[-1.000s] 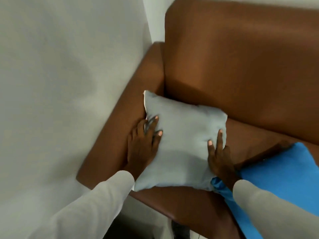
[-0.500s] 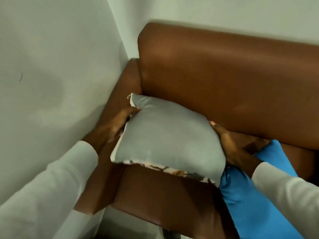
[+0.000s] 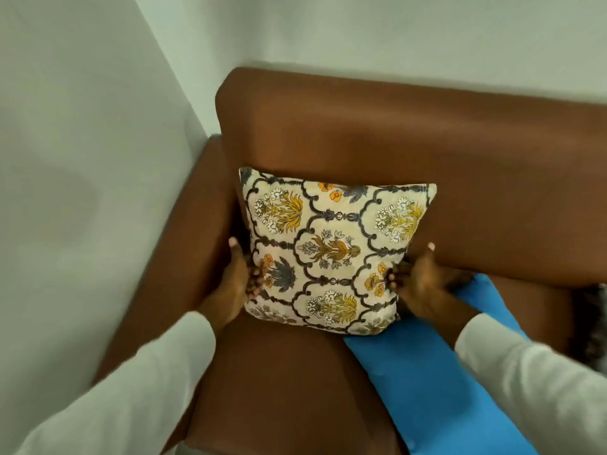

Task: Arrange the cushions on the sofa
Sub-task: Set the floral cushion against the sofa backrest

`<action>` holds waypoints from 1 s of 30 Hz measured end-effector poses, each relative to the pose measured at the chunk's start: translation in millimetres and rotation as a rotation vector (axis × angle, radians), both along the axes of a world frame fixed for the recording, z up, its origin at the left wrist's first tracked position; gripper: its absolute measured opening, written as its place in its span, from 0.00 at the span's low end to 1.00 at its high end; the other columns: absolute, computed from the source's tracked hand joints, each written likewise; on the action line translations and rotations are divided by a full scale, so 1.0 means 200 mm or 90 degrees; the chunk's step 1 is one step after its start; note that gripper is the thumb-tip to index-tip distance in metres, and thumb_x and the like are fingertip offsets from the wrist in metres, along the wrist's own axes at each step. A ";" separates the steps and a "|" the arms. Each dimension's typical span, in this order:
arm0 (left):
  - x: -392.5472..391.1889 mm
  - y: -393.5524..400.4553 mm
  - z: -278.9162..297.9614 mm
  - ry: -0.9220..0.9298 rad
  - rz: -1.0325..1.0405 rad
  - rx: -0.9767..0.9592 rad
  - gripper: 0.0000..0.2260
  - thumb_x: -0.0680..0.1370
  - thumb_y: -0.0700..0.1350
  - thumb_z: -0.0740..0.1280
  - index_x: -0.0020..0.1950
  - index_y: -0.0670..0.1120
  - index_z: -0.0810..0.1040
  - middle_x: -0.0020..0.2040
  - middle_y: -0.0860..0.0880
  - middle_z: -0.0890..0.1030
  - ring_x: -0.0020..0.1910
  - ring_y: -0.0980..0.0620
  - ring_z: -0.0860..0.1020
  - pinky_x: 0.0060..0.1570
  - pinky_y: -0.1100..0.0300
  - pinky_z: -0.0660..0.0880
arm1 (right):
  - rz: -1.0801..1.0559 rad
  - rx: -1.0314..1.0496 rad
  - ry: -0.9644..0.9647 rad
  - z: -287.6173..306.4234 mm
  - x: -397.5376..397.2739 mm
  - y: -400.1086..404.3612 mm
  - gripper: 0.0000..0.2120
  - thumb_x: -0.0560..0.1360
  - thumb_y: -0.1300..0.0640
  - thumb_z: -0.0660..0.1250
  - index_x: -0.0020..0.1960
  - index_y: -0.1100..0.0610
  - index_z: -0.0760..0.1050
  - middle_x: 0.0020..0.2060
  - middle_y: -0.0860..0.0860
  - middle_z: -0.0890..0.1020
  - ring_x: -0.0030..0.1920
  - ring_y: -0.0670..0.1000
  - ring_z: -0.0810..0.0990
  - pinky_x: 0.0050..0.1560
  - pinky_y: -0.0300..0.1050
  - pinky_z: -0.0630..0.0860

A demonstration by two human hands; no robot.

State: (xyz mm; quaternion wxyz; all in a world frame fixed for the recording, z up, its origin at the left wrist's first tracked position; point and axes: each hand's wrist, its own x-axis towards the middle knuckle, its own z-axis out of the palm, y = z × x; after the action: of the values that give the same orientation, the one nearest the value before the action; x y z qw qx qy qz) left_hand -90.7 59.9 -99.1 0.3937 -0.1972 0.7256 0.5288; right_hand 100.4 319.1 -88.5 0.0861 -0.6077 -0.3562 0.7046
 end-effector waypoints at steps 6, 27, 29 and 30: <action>0.19 0.01 -0.16 0.952 -0.493 -0.216 0.35 0.89 0.65 0.57 0.92 0.61 0.46 0.93 0.52 0.47 0.92 0.41 0.52 0.88 0.37 0.53 | 0.431 0.933 -0.110 -0.20 0.04 -0.38 0.33 0.88 0.39 0.55 0.91 0.43 0.51 0.90 0.57 0.54 0.89 0.65 0.53 0.87 0.73 0.45; 0.95 0.68 0.13 0.741 -0.716 -0.010 0.20 0.88 0.48 0.64 0.80 0.48 0.77 0.76 0.44 0.78 0.74 0.42 0.77 0.73 0.43 0.75 | 0.380 0.711 -0.423 -0.12 1.01 -0.02 0.24 0.88 0.50 0.60 0.75 0.64 0.80 0.66 0.65 0.84 0.64 0.71 0.83 0.60 0.66 0.80; 1.19 0.78 0.06 0.544 -0.808 0.008 0.22 0.89 0.52 0.64 0.84 0.51 0.73 0.79 0.47 0.75 0.77 0.44 0.76 0.74 0.45 0.74 | 0.427 0.704 -0.485 -0.16 1.25 -0.07 0.25 0.85 0.49 0.58 0.72 0.62 0.83 0.55 0.64 0.85 0.51 0.70 0.85 0.48 0.63 0.80; 1.29 0.82 0.01 0.484 -0.829 -0.024 0.26 0.89 0.55 0.64 0.87 0.51 0.68 0.83 0.45 0.72 0.81 0.42 0.73 0.78 0.45 0.71 | 0.455 0.704 -0.501 -0.19 1.38 -0.09 0.26 0.85 0.49 0.58 0.72 0.62 0.84 0.52 0.64 0.85 0.47 0.69 0.85 0.45 0.63 0.79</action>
State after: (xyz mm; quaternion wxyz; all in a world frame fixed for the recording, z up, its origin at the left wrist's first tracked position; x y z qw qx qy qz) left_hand 166.8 223.6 -97.6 0.3456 0.4613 0.7902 0.2081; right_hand 375.6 301.5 -126.9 0.0112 -0.5301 -0.8361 0.1405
